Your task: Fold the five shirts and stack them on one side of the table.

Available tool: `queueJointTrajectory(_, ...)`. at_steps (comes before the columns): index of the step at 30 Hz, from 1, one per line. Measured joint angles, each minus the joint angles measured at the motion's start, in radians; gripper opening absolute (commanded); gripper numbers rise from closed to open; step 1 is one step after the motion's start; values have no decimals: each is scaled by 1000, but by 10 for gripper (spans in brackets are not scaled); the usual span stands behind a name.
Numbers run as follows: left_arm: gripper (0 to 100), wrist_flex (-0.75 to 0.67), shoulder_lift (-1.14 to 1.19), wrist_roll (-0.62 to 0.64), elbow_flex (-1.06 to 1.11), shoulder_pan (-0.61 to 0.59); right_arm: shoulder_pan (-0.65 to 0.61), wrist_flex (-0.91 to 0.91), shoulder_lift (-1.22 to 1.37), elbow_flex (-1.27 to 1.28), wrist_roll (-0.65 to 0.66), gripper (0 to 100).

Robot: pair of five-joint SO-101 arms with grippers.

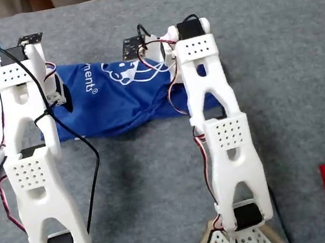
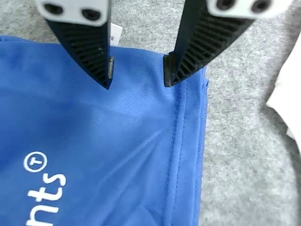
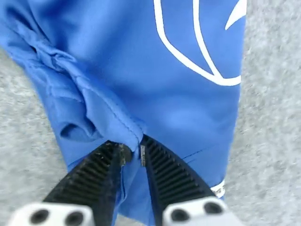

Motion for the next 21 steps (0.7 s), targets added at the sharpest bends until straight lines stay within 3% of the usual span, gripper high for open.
queueJointTrajectory(4, 188, 0, 0, 0, 0, 5, 0, 0, 12, -75, 25, 30)
queueJointTrajectory(13, 188, 0, 0, 0, 0, 5, 2, 12, 40, -158, 64, 333)
queueJointTrajectory(18, 188, 0, 0, 0, 0, 8, 2, 63, 38, -158, 55, 327)
queueJointTrajectory(21, 188, 0, 0, 0, 0, 20, 6, 77, 26, -158, 6, 258)
